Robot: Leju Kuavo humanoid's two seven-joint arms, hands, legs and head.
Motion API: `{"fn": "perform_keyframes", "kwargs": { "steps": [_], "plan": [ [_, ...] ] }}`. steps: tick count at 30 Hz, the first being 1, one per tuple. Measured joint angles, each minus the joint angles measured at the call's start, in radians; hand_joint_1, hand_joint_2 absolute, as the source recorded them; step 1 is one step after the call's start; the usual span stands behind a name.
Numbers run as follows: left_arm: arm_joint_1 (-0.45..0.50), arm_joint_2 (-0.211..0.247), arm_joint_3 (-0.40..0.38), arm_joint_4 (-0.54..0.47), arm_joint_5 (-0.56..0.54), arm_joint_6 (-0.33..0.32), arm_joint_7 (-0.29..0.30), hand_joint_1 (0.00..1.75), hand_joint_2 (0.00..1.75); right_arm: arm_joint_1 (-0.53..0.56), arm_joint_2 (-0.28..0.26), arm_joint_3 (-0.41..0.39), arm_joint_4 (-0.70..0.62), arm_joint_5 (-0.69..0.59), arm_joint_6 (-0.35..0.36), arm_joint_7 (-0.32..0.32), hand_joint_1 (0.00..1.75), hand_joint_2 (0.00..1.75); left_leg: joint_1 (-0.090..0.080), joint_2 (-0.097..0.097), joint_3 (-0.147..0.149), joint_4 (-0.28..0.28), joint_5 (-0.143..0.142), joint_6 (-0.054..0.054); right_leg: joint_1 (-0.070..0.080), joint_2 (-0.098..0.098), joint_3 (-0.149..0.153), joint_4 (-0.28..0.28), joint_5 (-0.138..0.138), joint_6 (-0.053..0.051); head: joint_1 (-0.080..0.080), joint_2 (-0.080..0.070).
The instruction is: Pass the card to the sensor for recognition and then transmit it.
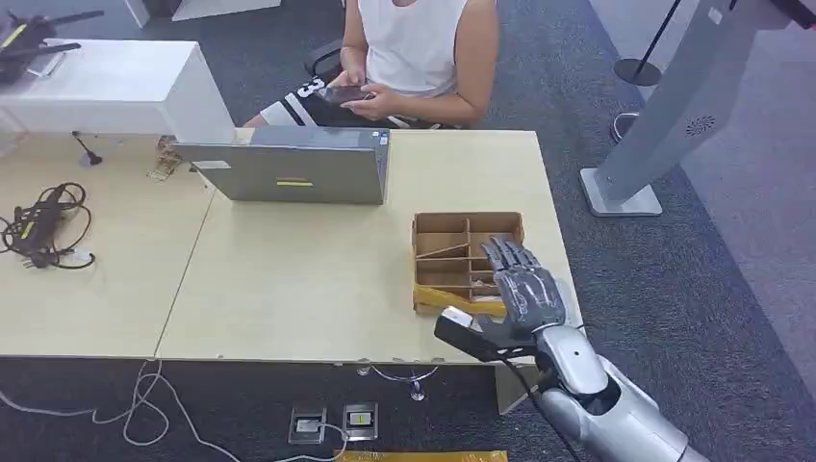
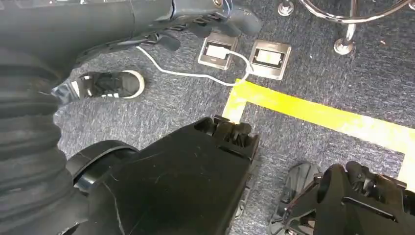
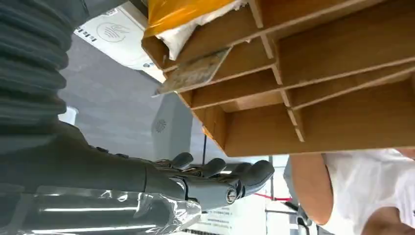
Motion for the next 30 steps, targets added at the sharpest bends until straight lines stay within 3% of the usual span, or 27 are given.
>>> {"fn": "perform_keyframes", "kwargs": {
  "steps": [13,21,30],
  "plan": [
    [0.000,0.000,0.000,0.000,0.000,0.000,0.000,0.00,1.75,-0.001,0.001,0.002,0.079,-0.014,-0.027,-0.010,0.00,1.75,0.000,0.000,0.000,0.000,0.000,0.000,0.000,0.000,0.000,0.000,0.000,0.000,0.000,0.000],
    [0.000,-0.001,0.000,0.000,0.000,0.000,0.000,0.00,1.75,-0.011,0.003,0.009,0.100,0.009,-0.097,-0.001,0.00,1.75,0.000,0.000,0.000,0.000,0.000,0.000,0.000,0.000,0.000,0.000,0.000,0.000,0.000,0.000],
    [0.000,-0.001,0.000,0.000,0.000,0.000,0.000,0.00,1.75,-0.019,0.005,0.009,0.121,0.026,-0.124,0.008,0.00,1.75,0.000,0.000,0.000,0.000,0.000,0.000,0.000,0.000,0.000,0.000,0.000,0.000,0.000,0.000]
  ]
}}
